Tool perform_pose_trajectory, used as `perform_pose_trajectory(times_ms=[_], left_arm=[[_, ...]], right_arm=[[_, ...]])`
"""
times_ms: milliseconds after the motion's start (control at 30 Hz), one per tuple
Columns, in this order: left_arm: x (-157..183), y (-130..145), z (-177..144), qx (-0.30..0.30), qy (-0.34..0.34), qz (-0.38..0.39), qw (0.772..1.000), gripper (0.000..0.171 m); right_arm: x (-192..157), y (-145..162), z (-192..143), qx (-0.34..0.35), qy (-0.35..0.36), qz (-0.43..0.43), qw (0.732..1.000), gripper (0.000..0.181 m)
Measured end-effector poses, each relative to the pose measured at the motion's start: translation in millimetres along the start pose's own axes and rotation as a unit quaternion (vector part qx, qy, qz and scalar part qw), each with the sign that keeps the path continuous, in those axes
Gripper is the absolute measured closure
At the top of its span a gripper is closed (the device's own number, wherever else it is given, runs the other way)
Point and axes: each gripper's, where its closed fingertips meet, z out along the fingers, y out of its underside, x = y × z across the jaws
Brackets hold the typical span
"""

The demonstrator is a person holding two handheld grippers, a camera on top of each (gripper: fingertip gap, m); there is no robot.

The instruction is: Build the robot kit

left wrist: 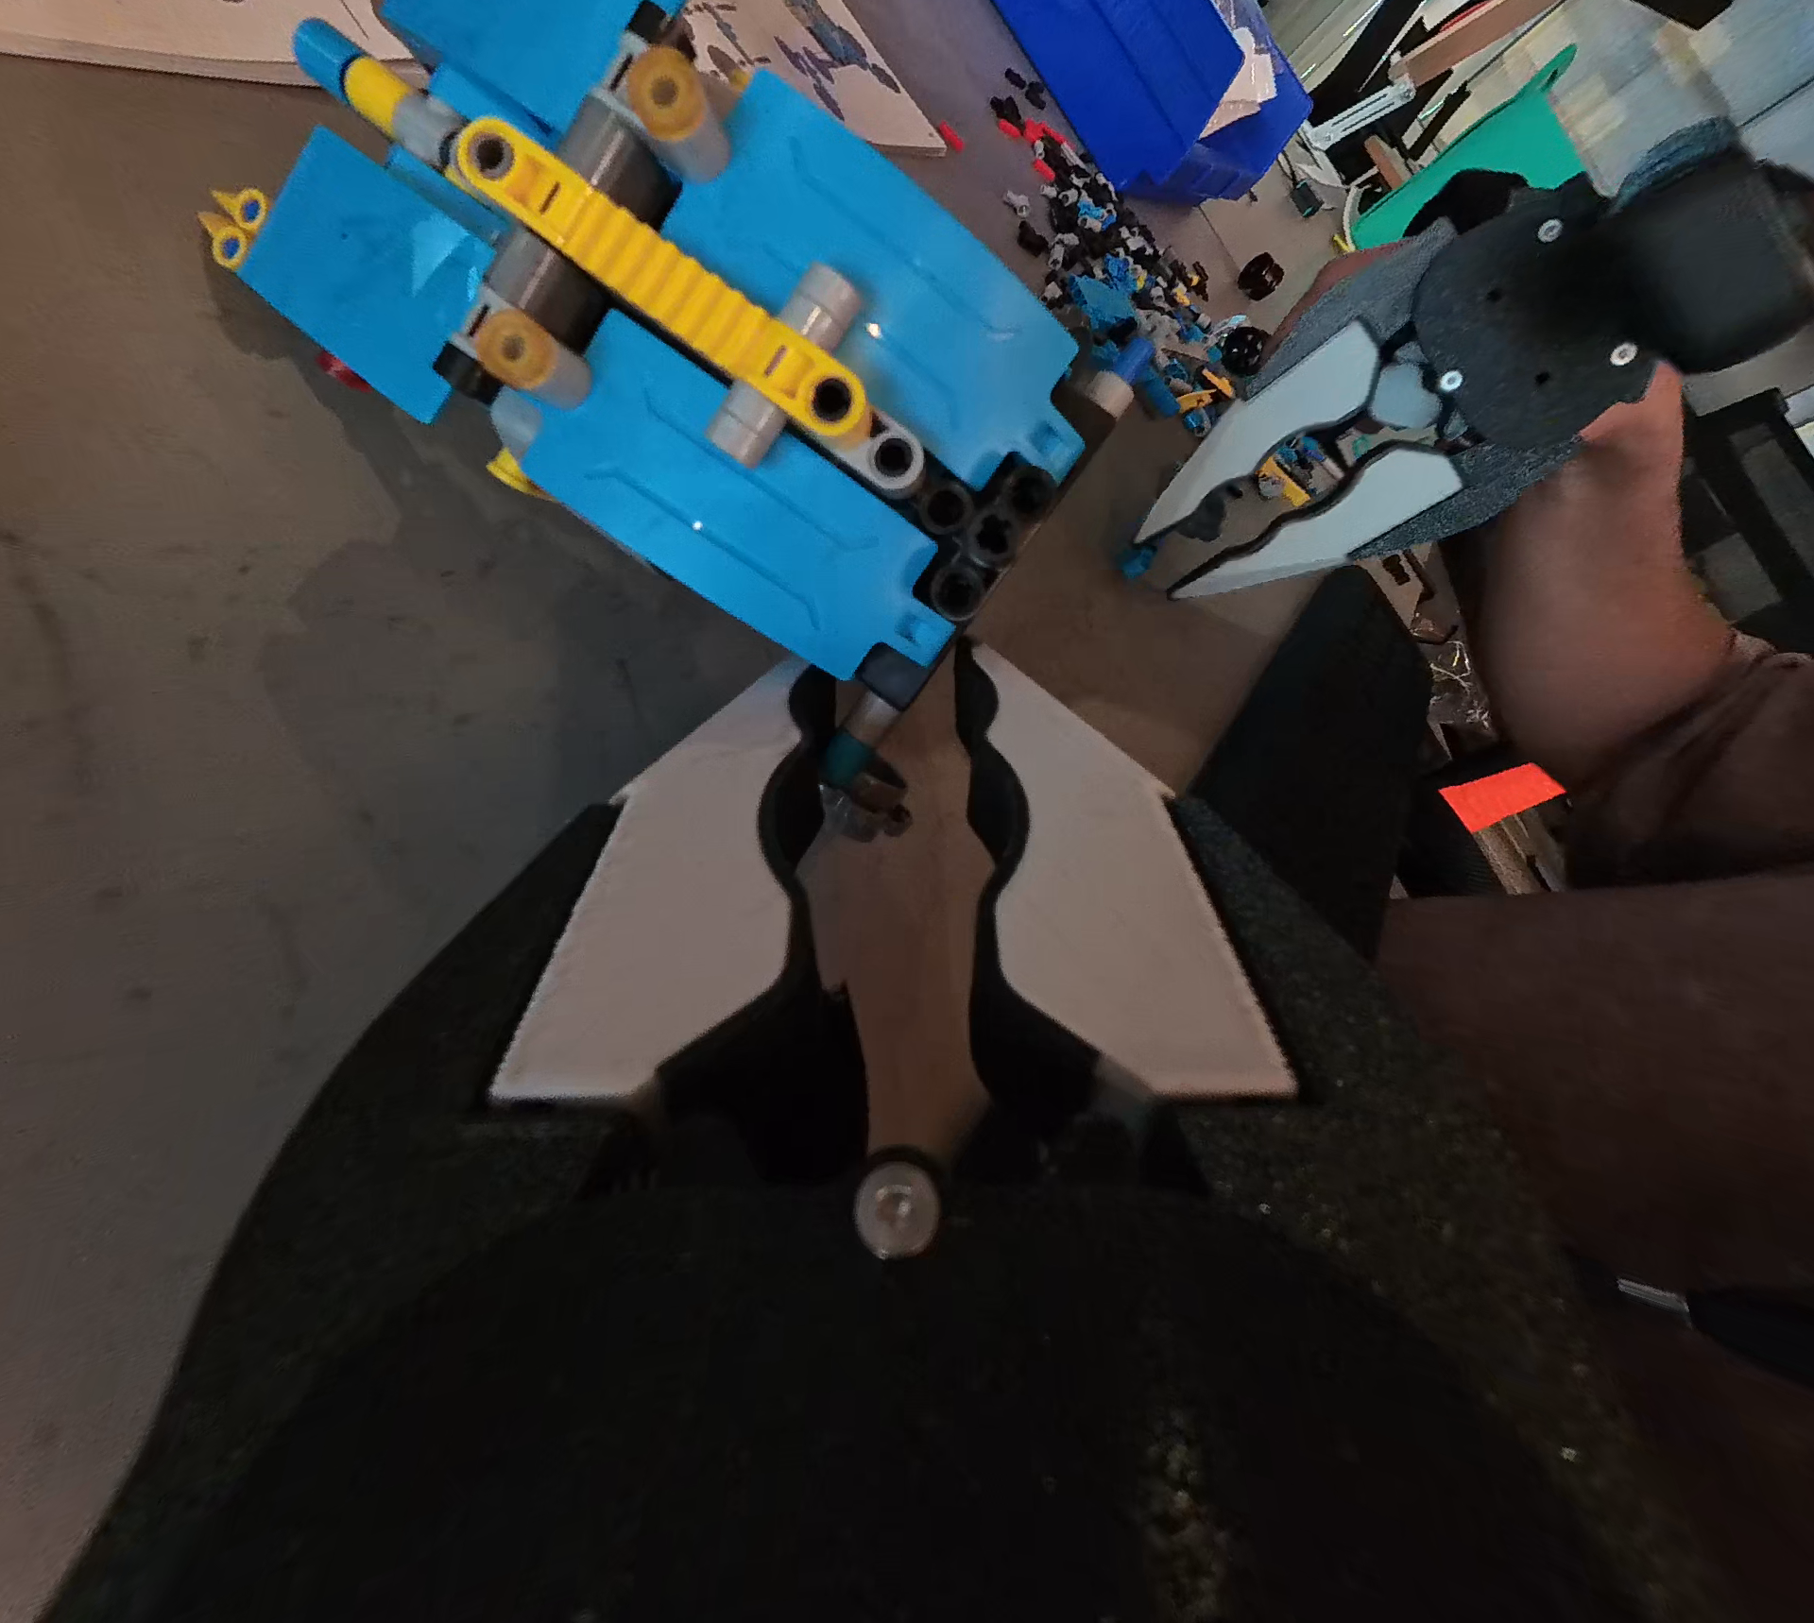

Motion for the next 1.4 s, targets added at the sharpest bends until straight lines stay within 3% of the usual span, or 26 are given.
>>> perform_pose_trajectory(times_ms=[433,567,700,767,967,1133,1400], left_arm=[[0,0,0,0.001,-0.004,0.004,1.000,0.149],[2,-2,-1,0.005,0.002,0.007,1.000,0.152],[5,-4,-3,0.012,0.023,-0.004,1.000,0.153],[6,-4,-4,0.012,0.029,-0.004,0.999,0.153],[5,0,0,-0.001,0.013,0.011,1.000,0.153],[1,1,1,-0.005,-0.001,0.012,1.000,0.154],[0,1,1,-0.005,-0.004,0.010,1.000,0.154]], right_arm=[[7,2,6,0.005,0.015,-0.026,1.000,0.173],[10,-36,-23,0.115,0.005,-0.012,0.993,0.173],[26,-98,-69,0.275,-0.031,0.028,0.961,0.174],[39,-122,-73,0.298,-0.033,0.029,0.953,0.174],[51,-172,-63,0.238,-0.035,-0.042,0.970,0.173],[55,-181,-52,0.177,-0.054,-0.054,0.981,0.173],[60,-180,-50,0.147,-0.052,-0.065,0.986,0.173]])
